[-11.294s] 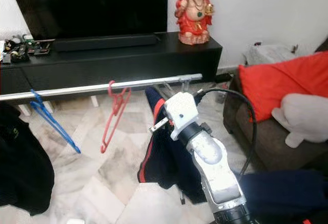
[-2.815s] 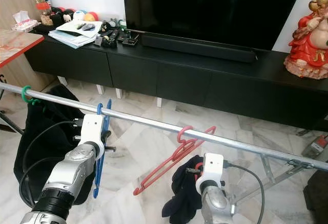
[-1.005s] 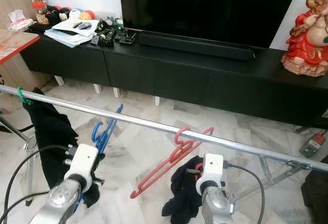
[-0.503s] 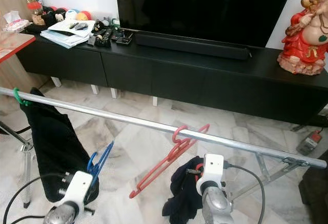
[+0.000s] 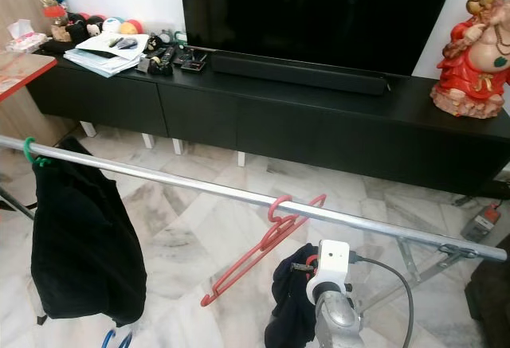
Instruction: Hang hanger
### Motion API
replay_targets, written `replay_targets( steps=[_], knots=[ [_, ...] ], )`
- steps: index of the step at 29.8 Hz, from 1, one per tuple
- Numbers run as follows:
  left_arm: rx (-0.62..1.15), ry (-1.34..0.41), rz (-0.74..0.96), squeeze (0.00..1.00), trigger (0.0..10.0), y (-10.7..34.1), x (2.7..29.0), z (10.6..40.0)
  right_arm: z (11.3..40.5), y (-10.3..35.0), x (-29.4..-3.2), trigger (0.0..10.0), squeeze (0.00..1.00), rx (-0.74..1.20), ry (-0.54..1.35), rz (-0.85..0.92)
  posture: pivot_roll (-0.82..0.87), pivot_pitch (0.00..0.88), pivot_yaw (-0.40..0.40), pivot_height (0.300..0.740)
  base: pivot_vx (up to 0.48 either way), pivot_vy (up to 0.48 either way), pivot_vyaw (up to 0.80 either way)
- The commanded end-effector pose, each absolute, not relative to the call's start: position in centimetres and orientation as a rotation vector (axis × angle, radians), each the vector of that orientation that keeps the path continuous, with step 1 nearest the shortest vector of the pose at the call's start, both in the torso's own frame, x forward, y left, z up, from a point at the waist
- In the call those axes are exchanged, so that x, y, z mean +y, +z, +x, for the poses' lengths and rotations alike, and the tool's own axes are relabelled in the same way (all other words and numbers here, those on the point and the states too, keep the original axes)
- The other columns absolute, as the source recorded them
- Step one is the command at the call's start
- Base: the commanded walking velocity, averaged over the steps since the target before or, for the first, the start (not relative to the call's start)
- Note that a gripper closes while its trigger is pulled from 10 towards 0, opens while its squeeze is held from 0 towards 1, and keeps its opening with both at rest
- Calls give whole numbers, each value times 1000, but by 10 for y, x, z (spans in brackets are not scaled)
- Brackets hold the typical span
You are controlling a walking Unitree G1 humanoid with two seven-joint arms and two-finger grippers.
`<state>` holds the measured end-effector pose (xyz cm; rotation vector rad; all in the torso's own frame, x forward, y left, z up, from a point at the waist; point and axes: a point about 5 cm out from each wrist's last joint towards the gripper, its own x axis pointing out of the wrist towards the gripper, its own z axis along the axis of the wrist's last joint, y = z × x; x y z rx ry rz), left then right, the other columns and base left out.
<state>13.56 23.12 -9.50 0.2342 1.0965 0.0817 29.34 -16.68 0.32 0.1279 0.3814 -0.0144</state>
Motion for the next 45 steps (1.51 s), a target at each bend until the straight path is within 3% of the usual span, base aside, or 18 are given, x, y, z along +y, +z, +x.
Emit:
replay_targets(
  steps=[1,11,14,20,30,37,45],
  knots=[
    [1096,91,221,0,10000,-96,230,135,292,2,-167,10000,0,384,-13,120,34,33,-19,740,0,454,0],
    [1075,53,207,0,10000,-96,216,144,282,-11,-169,10000,0,463,-19,75,30,25,-16,740,0,454,0],
    [1071,49,204,0,10000,-95,214,146,273,-21,-179,10000,0,561,-96,10,30,28,-17,740,0,454,0],
    [1099,59,204,0,10000,-97,216,141,262,-29,-202,10000,0,611,-351,183,36,39,-17,740,0,454,-133],
    [1131,69,207,0,10000,-98,225,134,264,-28,-198,10000,0,609,-326,166,42,46,-21,740,0,451,-449],
    [1131,59,210,0,10000,-100,224,130,264,-28,-198,10000,0,609,-348,173,44,49,-24,740,0,43,0],
    [1132,46,211,0,10000,-101,222,128,264,-18,-224,10000,0,494,-571,286,46,50,-24,740,0,0,0]
  ],
)
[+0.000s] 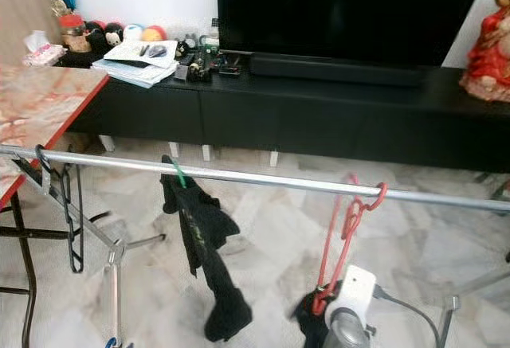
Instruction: Hang hanger
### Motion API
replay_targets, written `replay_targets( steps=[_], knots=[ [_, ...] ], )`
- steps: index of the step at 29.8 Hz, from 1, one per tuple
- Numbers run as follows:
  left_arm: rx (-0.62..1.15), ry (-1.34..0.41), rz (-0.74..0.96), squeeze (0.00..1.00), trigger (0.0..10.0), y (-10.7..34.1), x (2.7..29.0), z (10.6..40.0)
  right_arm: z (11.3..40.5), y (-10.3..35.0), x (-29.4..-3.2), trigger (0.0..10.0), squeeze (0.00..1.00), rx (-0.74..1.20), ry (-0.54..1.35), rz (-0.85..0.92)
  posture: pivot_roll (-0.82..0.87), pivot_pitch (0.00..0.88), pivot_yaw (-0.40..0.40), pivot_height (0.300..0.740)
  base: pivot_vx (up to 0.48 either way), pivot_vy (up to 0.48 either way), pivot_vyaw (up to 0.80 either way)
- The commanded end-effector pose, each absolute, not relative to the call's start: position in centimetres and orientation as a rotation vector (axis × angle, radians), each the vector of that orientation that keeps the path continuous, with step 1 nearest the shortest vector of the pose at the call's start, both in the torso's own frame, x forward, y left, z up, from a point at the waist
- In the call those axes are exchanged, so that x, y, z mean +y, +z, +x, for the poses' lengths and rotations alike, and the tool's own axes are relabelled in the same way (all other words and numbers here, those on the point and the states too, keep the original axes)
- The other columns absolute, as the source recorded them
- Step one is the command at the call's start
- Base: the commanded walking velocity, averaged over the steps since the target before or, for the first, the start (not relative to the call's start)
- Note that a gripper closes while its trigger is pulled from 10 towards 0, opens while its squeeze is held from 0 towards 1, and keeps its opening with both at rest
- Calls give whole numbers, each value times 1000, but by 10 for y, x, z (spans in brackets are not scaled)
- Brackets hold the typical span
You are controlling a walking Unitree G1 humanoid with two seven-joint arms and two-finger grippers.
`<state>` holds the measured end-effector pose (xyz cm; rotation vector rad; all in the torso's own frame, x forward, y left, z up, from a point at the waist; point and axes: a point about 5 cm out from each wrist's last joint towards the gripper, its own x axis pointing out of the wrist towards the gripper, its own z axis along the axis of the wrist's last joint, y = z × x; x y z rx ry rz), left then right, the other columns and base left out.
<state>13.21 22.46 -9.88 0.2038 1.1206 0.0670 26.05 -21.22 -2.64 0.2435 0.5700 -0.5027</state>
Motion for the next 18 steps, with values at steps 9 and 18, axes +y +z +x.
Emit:
replay_targets(
  steps=[9,18],
  knots=[
    [1136,28,217,0,10000,-102,219,126,267,-3,-240,10000,0,344,-705,321,49,49,-24,740,0,0,0],
    [1125,15,220,0,10000,-101,217,129,248,-16,-250,10000,0,393,-859,399,43,49,-27,740,0,0,0]
  ],
)
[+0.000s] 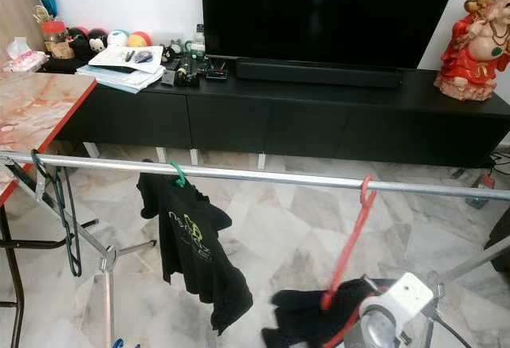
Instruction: Hang hanger
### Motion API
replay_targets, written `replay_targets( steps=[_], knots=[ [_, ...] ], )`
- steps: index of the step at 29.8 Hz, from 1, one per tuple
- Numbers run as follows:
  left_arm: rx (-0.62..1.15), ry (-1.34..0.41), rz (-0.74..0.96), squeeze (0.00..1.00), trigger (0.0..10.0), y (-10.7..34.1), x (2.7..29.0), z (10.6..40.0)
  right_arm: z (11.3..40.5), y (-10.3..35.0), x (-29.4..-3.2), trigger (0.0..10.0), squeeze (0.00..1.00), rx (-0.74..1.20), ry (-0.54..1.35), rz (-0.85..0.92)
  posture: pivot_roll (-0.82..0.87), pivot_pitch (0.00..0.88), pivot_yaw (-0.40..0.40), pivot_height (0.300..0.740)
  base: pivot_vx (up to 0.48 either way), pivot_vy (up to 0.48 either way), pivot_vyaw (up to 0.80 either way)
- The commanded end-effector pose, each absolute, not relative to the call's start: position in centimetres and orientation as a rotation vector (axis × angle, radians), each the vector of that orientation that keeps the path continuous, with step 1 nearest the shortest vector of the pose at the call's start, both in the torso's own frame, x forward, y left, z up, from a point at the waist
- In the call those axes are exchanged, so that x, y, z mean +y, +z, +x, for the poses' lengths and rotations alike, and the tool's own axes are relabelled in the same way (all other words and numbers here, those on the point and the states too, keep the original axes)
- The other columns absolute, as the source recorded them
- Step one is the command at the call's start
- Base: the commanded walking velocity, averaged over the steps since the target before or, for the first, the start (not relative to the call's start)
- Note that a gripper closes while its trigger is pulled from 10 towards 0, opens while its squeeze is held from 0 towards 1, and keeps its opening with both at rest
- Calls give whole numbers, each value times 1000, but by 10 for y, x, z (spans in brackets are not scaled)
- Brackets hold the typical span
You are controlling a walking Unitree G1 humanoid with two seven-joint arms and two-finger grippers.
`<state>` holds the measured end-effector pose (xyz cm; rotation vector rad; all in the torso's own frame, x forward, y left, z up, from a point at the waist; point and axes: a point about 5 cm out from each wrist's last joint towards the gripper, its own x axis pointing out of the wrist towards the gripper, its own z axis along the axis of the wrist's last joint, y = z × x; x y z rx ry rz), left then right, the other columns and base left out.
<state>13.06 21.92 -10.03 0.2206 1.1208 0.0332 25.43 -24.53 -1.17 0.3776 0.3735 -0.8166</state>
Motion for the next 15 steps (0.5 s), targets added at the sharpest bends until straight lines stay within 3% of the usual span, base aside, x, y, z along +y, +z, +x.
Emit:
replay_targets(
  steps=[1,6,11,15],
  knots=[
    [1123,14,220,0,10000,-101,217,130,247,-17,-250,10000,0,402,-866,402,44,50,-28,740,0,0,0],
    [1087,-9,209,0,10000,-99,203,143,231,-38,-240,10000,0,588,-853,380,45,49,-29,740,0,0,0],
    [1083,-13,207,0,10000,-99,199,145,235,-38,-233,10000,0,597,-795,368,45,51,-29,740,0,0,0],
    [1086,-15,208,0,10000,-99,197,144,240,-37,-227,10000,0,604,-738,352,46,52,-28,740,-267,0,0]
  ],
)
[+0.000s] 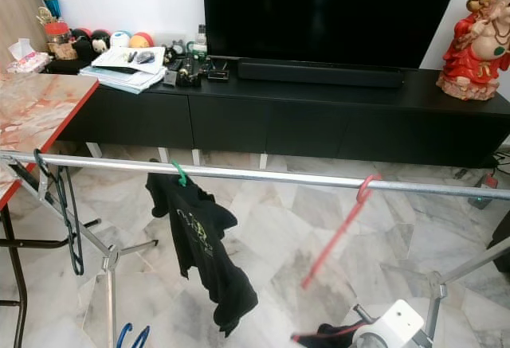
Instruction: Hang hanger
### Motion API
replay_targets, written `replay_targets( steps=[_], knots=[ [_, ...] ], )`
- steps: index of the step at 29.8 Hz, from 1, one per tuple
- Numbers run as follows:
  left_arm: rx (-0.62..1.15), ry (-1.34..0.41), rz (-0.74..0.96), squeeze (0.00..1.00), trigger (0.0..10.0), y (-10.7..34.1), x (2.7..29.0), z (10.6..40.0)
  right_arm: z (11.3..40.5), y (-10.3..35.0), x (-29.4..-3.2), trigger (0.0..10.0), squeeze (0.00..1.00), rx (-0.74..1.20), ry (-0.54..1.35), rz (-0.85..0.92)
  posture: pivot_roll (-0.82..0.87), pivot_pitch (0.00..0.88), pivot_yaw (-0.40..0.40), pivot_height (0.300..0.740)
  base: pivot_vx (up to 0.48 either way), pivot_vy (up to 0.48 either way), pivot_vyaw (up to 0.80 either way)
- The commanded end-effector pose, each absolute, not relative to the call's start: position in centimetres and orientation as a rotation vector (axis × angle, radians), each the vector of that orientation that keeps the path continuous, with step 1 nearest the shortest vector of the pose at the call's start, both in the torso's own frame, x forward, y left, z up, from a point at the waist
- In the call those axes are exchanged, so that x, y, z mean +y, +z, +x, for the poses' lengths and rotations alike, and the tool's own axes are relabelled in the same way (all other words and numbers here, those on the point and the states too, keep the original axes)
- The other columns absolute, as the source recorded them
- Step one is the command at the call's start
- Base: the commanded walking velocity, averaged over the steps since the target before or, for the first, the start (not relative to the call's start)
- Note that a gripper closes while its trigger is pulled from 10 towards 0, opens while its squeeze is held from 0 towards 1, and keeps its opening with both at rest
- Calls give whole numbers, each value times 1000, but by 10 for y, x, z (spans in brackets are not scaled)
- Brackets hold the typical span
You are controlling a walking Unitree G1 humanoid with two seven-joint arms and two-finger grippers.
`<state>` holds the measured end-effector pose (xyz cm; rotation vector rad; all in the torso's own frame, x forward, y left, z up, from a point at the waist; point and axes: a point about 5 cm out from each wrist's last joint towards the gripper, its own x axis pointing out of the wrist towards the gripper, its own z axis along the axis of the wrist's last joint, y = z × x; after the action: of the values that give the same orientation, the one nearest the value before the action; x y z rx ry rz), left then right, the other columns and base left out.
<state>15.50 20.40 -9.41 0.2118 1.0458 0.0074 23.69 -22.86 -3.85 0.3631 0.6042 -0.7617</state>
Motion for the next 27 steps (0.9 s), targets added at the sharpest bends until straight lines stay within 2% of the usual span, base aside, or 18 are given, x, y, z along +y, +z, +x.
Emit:
replay_targets(
  steps=[1,16,27],
  knots=[
    [1087,-16,210,0,10000,-100,197,144,242,-36,-224,10000,0,607,-705,331,46,51,-28,740,-277,0,0],
    [1087,-13,210,0,10000,-99,200,143,269,-24,-194,10000,0,584,-335,173,47,53,-30,740,-293,0,0],
    [1087,-12,210,0,10000,-99,200,143,276,-19,-193,10000,0,571,-305,162,48,55,-29,740,-296,0,0]
  ],
)
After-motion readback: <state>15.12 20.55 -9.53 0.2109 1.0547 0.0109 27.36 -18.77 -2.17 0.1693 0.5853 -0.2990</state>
